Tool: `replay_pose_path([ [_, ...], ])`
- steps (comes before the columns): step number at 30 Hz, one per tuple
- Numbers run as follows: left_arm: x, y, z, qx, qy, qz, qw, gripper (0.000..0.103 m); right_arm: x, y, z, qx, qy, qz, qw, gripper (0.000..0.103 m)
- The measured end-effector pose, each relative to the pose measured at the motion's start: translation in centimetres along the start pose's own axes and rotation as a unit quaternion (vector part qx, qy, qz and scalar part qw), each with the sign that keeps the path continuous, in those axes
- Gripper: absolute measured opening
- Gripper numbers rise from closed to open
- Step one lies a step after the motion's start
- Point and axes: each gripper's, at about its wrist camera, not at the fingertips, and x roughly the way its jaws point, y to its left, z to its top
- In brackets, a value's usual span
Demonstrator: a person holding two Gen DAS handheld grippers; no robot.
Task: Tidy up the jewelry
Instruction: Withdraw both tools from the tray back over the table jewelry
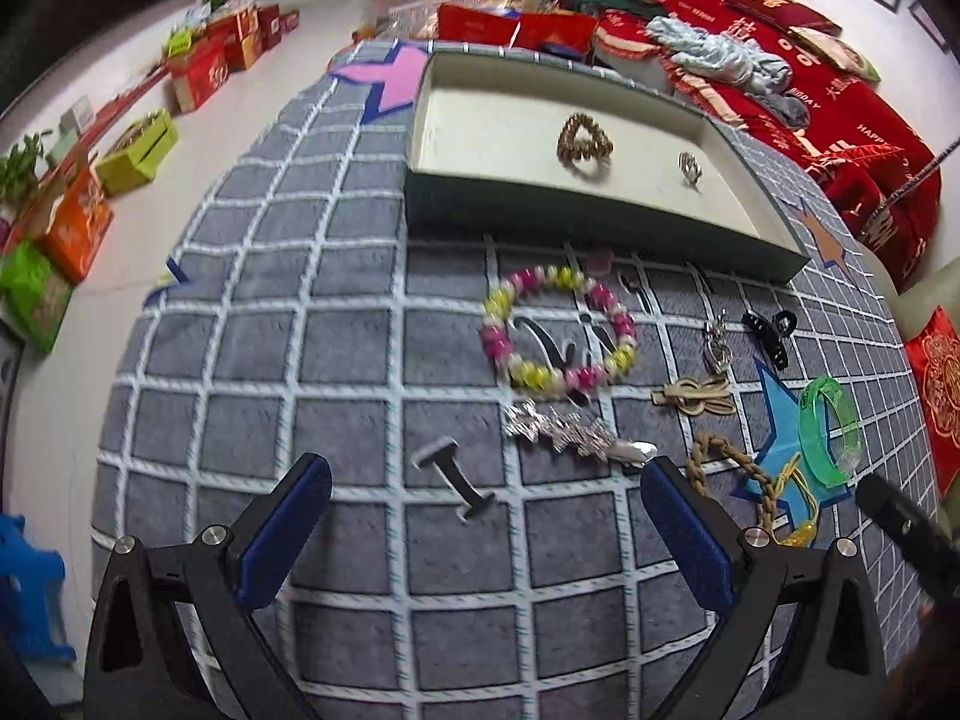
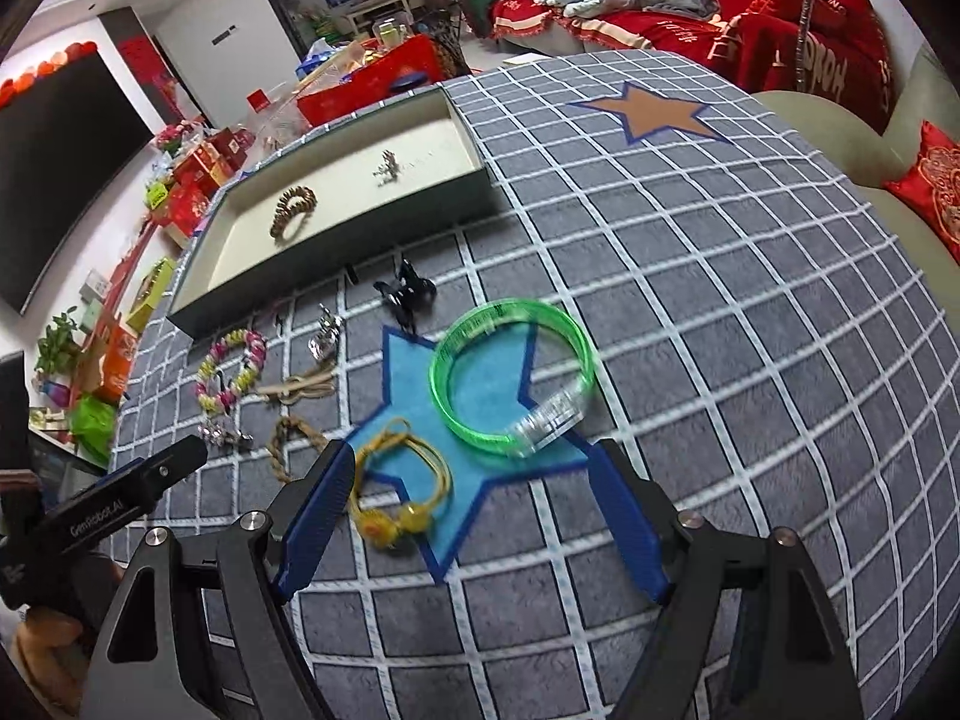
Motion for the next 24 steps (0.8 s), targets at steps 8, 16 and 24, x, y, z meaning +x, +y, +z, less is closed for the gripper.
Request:
replay_pose_path([
  [8,0.9,-1.2,0.3,-0.045,0.01,0.018,0.9988,0.103,0.3,0.1,-1.6,-0.005,0.009,-0.003,1.0,0.083],
  [16,1.6,-2.0,1.0,-0.049,-0.002,0.071,0.9963,0.103,0.9,0.7,-1.9,-0.012,0.014,-0.008,1.0,0.083],
  [24,1.8,-1.4,0.2,-0.007,-0.006,0.092,0.9957,0.103,1.9,1.9,-2.7,-0.037,0.019,-0.032,0.999,0.083],
])
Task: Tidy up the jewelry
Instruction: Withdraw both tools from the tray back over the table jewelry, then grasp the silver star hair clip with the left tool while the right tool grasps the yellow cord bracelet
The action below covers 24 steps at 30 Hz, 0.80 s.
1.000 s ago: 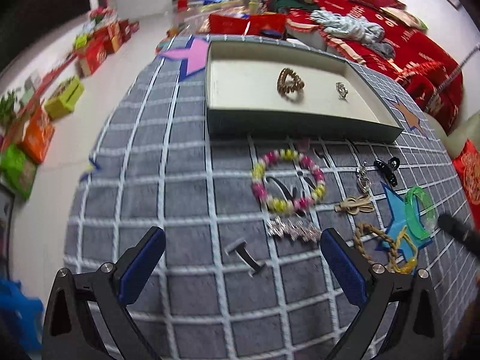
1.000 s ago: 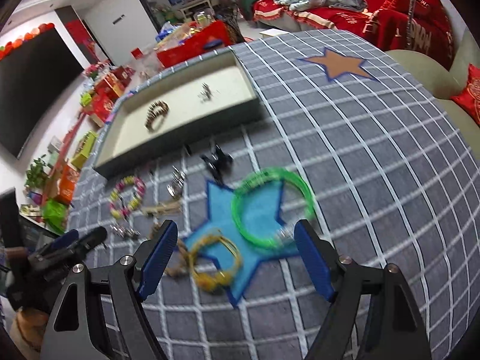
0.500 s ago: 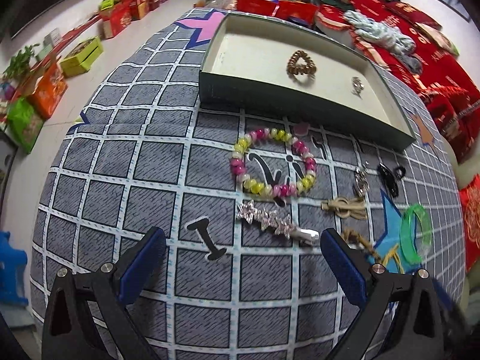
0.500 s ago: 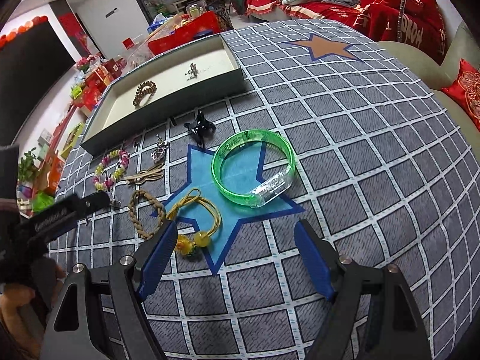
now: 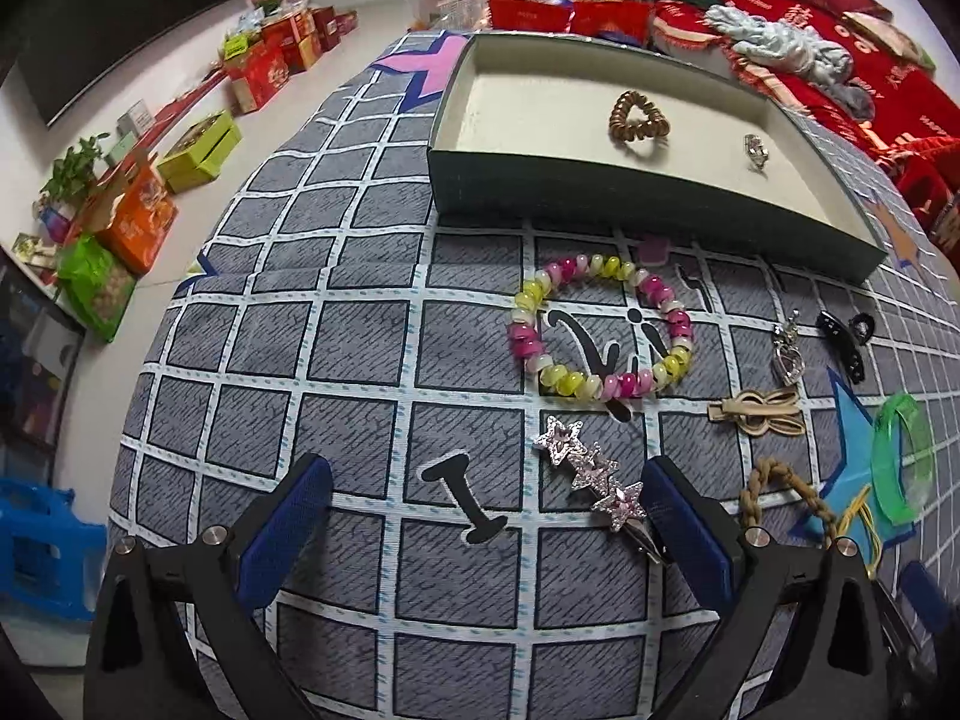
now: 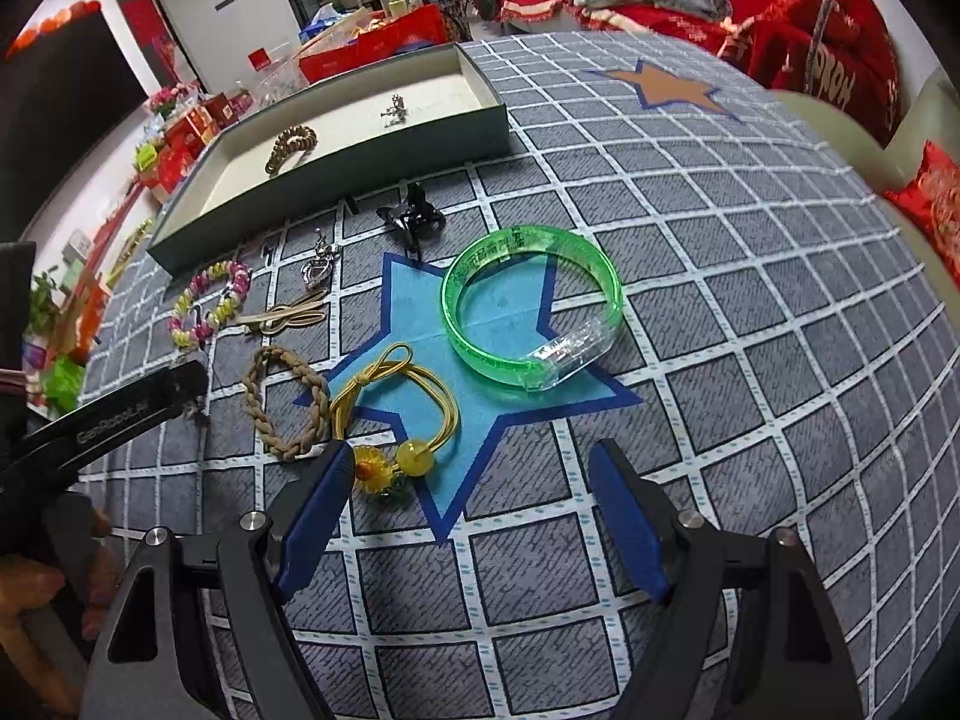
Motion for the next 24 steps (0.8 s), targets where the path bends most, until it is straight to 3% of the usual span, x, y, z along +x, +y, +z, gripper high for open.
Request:
replay_pose_path([
  [3,-0.1,0.3,-0.2,0.01,-0.004,-0.003,0.9999,0.103,0.2,0.6,-0.2,-0.014,-0.001,-0.011,1.0,0.081],
  [5,-0.1,0.4,-0.3,0.016,-0.003,-0.007,0.9999,0.103,0.2,1.3,-0.3,-0.03,-0.003,-0.02,0.999,0.074],
  [10,-0.8,0.0,-0.8,0.04,-0.015,-0.02,0.9989,0.103,0.1,3.1,-1.0,-0.073,-0.008,-0.036,0.997,0.049],
  [14,-1.5,-0.6,-1.2,0.061,-0.02,-0.03,0.9975,0.091,-0.1,3.2,-1.0,-0.075,-0.009,-0.029,0.997,0.035],
  [16,-1.7,-0.8,-1.3,0.068,-0.021,-0.033,0.9969,0.088,-0.1,2.9,-0.9,-0.071,-0.01,-0.026,0.997,0.02],
  [18,-1.9,-0.8,-1.5,0.075,-0.025,-0.038,0.9961,0.082,-0.1,2.6,-0.9,-0.066,-0.011,-0.022,0.998,0.011],
  [21,-2.3,-1.0,-1.7,0.091,-0.033,-0.045,0.9943,0.064,-0.3,2.2,-1.0,-0.056,-0.013,-0.013,0.998,0.005],
  [23,-2.5,-1.3,-1.9,0.106,-0.038,-0.051,0.9924,0.044,-0.4,2.0,-1.0,-0.049,-0.012,-0.003,0.999,0.005],
  [24,-2.6,-1.4,-2.0,0.111,-0.039,-0.054,0.9916,0.041,-0.4,1.9,-1.0,-0.047,-0.013,0.001,0.999,0.005],
])
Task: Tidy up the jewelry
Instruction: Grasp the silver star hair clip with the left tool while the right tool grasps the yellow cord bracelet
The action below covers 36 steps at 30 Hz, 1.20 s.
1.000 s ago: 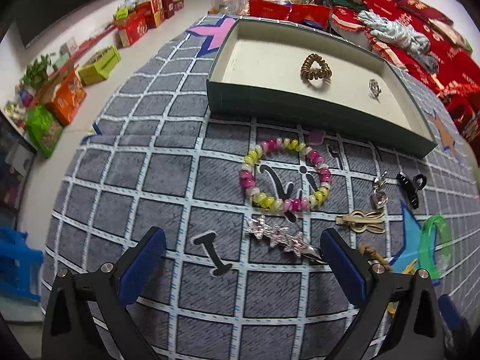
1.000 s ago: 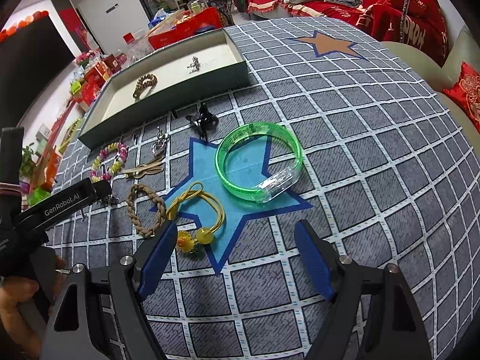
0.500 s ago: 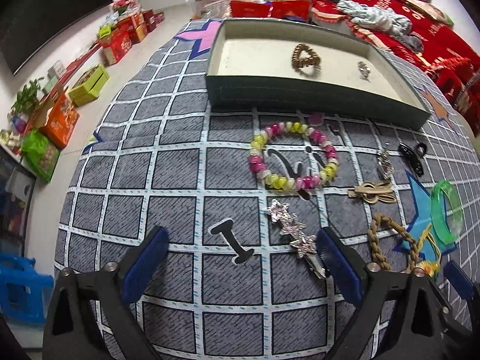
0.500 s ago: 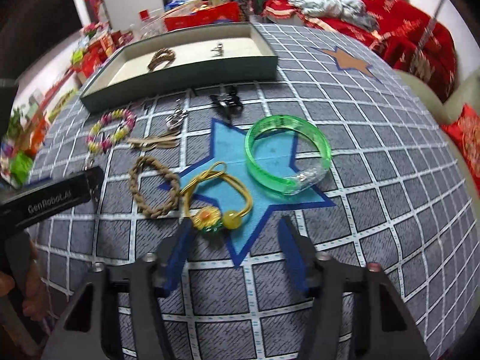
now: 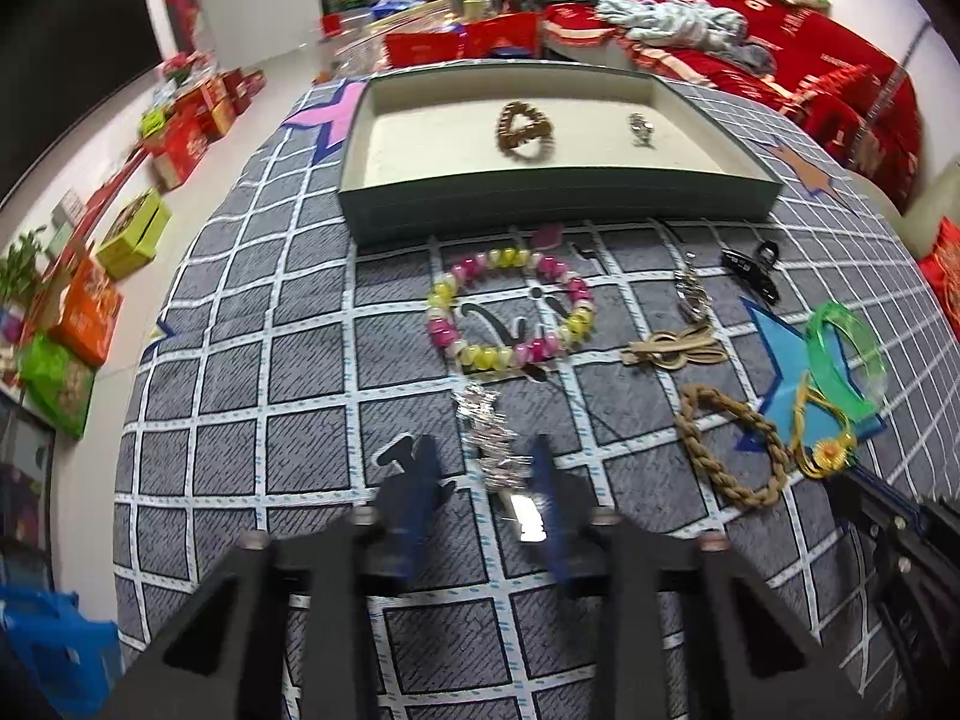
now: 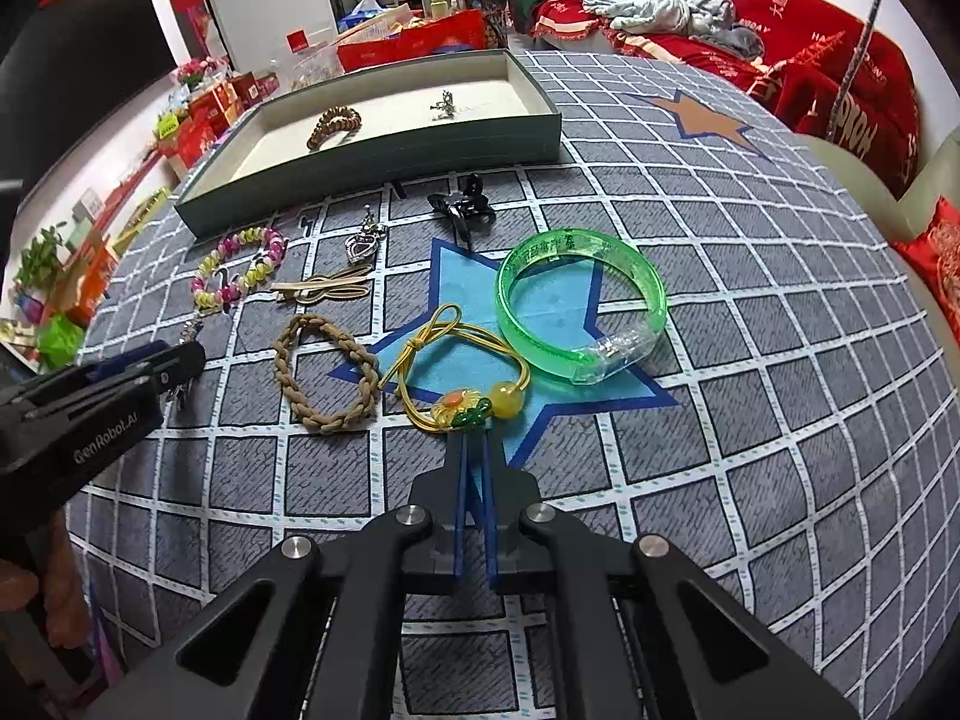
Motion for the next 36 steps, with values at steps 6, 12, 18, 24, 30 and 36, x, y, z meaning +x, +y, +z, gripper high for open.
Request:
replay_pose_path([
  [6,-0.5,0.3,-0.4,-0.001,0.001,-0.036,0.9993,0.035,-0.6,-0.9,0.2,0.021,-0.002,0.025,0.999,0.005],
  [12,-0.7,0.6,-0.7,0.0,0.0,-0.044,0.999,0.035,-0.4,-1.9,0.3,0.065,0.002,0.05,0.997,0.006],
  [18,-1.2,0.7,-0.8,0.001,-0.005,-0.05,0.9987,0.035,-0.1,-1.6,0.4,0.083,0.006,0.06,0.995,0.009],
  [24,-1.6,0.9,-0.9,0.004,-0.012,-0.055,0.9984,0.035,-0.8,-1.9,0.2,0.091,-0.004,0.044,0.995,0.058],
  [30,-1.7,1.0,-1.0,0.008,-0.015,-0.063,0.9979,0.035,0.4,-1.6,1.4,0.112,0.009,0.033,0.993,0.054],
  [36,-1.9,1.1,-1.1,0.009,-0.019,-0.07,0.9973,0.035,1.3,0.7,2.1,0.076,0.011,-0.026,0.997,0.03],
])
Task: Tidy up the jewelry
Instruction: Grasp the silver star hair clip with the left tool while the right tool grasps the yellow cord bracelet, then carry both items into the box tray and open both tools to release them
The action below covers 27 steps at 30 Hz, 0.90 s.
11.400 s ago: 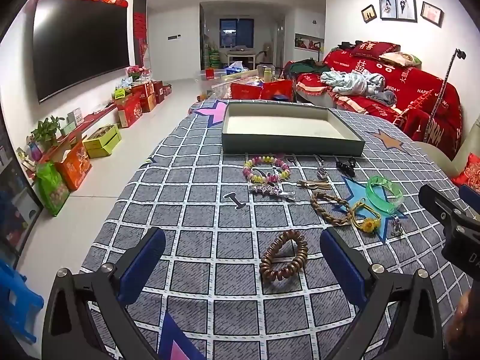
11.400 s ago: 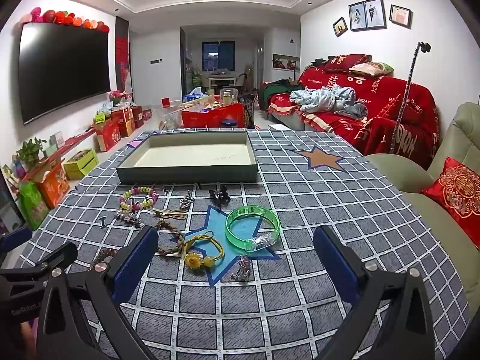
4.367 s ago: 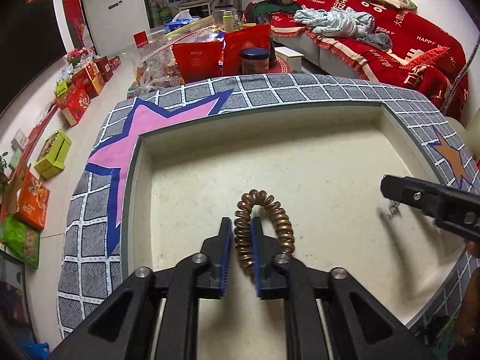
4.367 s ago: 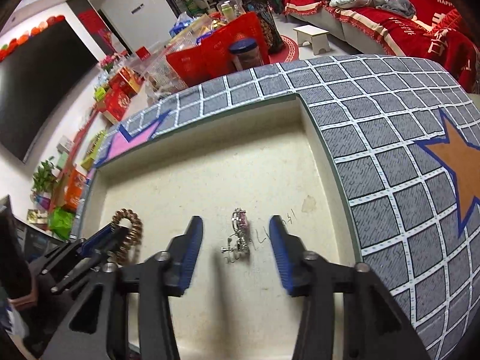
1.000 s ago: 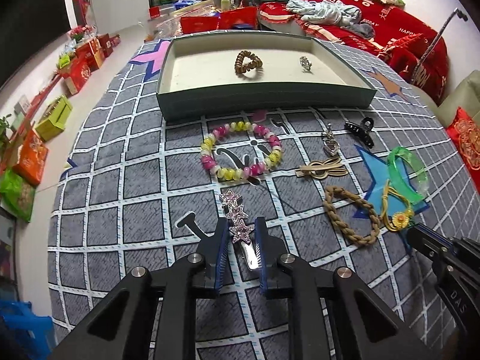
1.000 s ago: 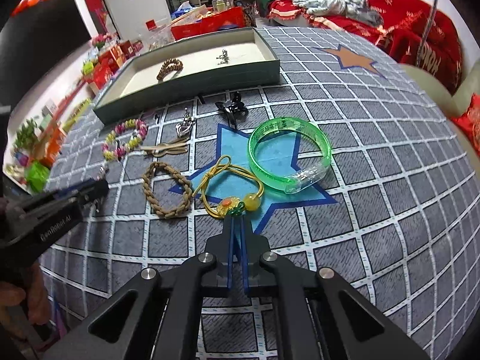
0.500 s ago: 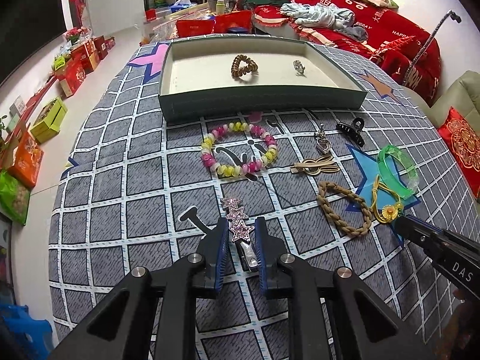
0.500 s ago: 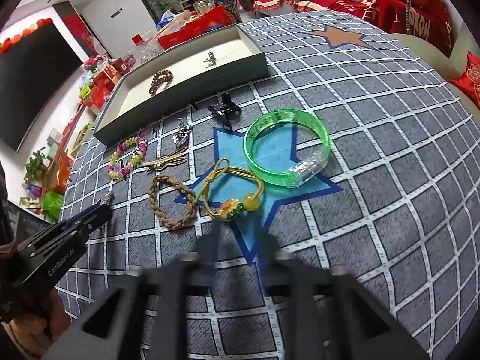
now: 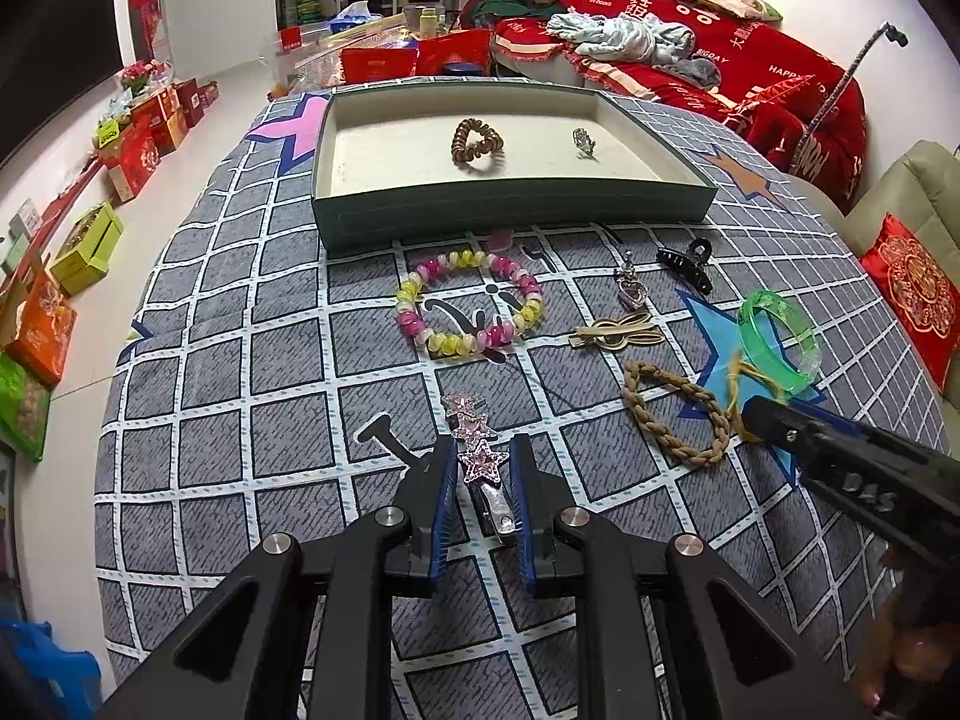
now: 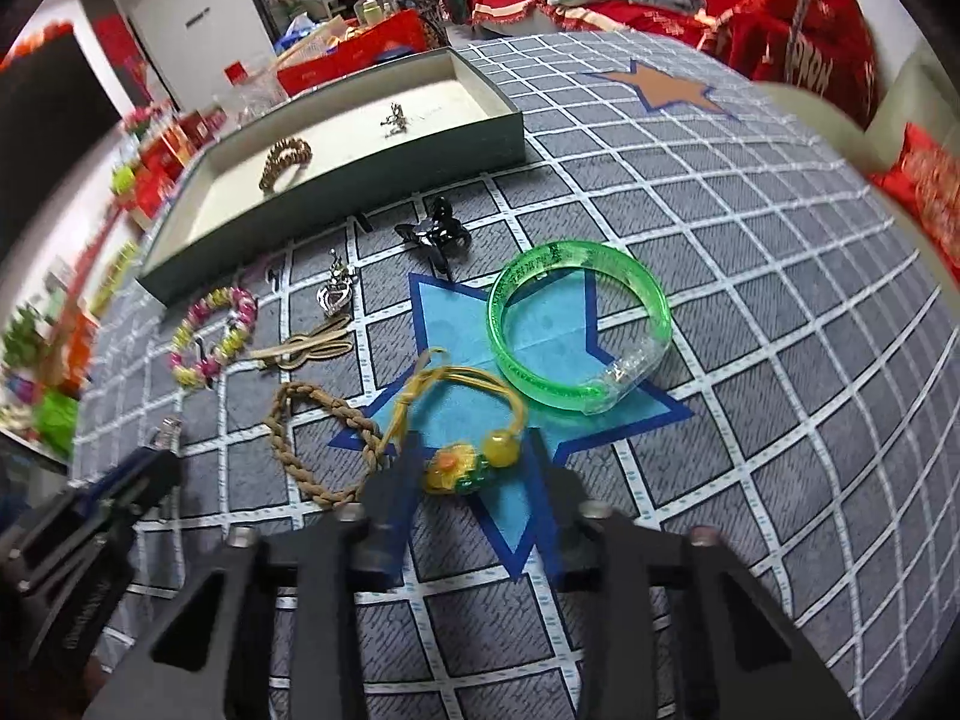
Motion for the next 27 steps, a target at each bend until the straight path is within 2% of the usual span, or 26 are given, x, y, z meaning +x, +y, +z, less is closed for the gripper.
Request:
replay_pose_path([
  [2,-0.2,0.1,0.0,0.0,-0.003,-0.005,1.0,0.035,-0.1,0.1,-0.2,-0.01,-0.001,-0.004,1.0,0.015],
  [3,-0.3,0.1,0.0,0.0,-0.004,-0.006,1.0,0.035,-0.2,-0.1,-0.3,-0.008,-0.001,0.001,1.0,0.013],
  [6,-0.6,0.4,0.0,-0.004,-0.007,-0.016,0.9998,0.035,-0.5,-0.9,-0.7,0.007,-0.001,0.028,1.0,0.013],
  [10,-0.9,0.8,0.2,-0.006,-0.01,-0.026,0.9996,0.035,-2.2,-2.0,-0.8,0.022,-0.023,0.052,0.998,0.013],
  [16,-1.9,1.5,0.9,-0.012,-0.021,-0.038,0.999,0.035,-4.8,-2.6,0.4,0.022,-0.055,0.068,0.996,0.013],
  [27,-3.2,2.5,3.4,-0.024,-0.041,-0.029,0.9985,0.035,-6.5,-2.5,3.6,0.013,-0.082,0.106,0.991,0.014],
])
